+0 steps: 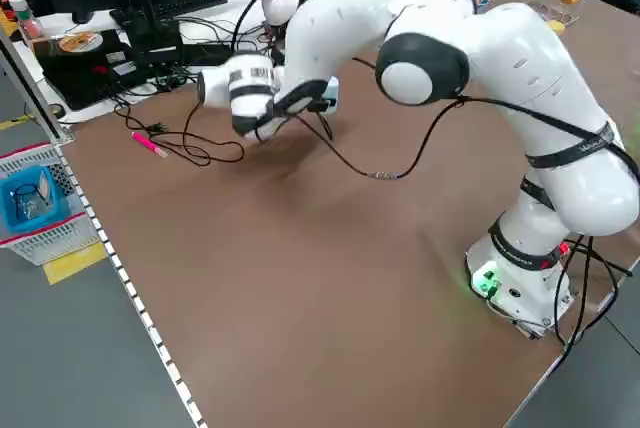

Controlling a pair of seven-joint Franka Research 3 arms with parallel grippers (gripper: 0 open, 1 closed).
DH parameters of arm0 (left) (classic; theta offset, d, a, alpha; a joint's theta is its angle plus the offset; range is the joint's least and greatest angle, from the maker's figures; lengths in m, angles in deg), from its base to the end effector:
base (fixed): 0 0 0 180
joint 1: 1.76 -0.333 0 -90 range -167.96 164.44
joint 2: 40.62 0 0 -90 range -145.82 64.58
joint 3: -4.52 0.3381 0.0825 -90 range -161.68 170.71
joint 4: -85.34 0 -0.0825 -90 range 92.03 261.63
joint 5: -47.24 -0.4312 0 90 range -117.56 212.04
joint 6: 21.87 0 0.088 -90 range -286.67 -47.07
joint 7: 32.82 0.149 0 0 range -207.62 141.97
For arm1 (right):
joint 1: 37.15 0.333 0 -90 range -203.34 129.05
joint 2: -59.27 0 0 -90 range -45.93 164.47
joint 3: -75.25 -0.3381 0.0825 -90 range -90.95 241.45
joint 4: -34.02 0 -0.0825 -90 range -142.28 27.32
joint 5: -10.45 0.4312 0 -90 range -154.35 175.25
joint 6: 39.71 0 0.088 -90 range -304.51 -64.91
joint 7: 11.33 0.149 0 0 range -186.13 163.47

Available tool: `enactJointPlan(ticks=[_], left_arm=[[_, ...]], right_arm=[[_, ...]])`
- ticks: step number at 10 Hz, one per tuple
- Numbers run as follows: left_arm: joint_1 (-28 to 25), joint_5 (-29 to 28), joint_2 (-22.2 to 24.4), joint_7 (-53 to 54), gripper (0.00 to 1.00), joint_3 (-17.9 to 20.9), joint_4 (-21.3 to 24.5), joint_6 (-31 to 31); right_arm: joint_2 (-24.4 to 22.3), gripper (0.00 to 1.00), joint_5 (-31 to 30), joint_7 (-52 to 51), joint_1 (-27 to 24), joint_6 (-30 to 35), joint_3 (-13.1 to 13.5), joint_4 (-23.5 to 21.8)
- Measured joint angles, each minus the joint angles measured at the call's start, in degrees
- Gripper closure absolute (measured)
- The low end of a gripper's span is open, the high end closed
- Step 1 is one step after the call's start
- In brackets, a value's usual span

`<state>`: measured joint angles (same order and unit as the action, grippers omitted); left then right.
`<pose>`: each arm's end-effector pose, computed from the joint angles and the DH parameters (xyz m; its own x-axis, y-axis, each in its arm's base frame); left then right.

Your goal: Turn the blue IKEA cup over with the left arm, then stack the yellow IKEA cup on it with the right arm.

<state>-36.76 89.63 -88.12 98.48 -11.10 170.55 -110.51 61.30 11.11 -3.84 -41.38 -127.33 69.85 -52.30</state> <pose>0.6654 0.1494 0.1660 0.0164 -0.3981 0.9172 -0.9889 0.1289 0.0736 0.6090 0.0132 0.6128 0.9939 -0.1096 -0.0144 -0.1098 -0.9939 -0.0131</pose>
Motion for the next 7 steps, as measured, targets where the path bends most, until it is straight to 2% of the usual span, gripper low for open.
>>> enactJointPlan(ticks=[3,7], left_arm=[[2.20,-0.33,7.09,-2.32,0.28,-0.76,6.53,-5.61],[6.47,-0.45,20.07,-11.41,0.28,-1.80,16.83,-14.85]], right_arm=[[0.00,0.00,0.00,0.00,0.00,0.00,0.00,-0.11],[0.00,0.00,0.00,0.00,0.00,0.00,-0.03,-0.20]])
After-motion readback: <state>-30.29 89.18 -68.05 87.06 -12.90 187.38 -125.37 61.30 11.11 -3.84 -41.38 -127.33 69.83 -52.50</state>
